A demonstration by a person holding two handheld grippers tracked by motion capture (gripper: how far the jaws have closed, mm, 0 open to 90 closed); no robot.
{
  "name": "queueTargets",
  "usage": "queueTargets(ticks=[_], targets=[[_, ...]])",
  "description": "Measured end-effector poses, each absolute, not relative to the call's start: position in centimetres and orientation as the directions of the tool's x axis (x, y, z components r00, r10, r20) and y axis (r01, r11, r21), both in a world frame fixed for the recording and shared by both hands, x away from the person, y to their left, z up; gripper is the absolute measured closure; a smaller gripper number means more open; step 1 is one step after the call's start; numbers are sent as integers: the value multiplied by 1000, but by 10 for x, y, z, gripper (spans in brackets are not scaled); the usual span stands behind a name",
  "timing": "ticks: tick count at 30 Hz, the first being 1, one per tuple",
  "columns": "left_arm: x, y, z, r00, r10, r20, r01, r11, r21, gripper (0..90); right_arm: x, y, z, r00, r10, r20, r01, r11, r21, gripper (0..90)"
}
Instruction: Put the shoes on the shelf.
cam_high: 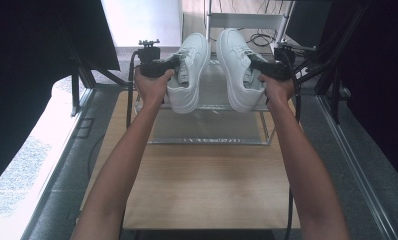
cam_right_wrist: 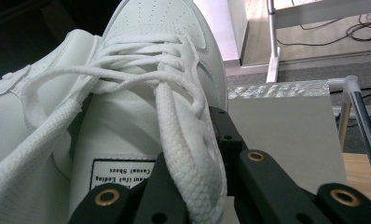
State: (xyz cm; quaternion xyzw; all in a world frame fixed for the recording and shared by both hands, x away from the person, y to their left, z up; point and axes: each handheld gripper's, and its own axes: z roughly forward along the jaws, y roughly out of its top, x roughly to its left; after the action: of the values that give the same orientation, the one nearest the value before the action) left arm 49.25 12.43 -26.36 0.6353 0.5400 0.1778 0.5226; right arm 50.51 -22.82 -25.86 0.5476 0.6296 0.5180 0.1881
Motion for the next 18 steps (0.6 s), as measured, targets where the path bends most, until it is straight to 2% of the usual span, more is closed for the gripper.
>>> queueTargets(ticks=[12, 18], targets=[[514, 106, -270, 304, 885, -352, 530, 150, 834, 815, 526, -213, -268, -270, 907, 324, 531, -140, 836, 858], [521, 99, -278, 260, 911, -321, 555, 131, 821, 798, 534, -203, -275, -249, 919, 306, 544, -129, 829, 834]])
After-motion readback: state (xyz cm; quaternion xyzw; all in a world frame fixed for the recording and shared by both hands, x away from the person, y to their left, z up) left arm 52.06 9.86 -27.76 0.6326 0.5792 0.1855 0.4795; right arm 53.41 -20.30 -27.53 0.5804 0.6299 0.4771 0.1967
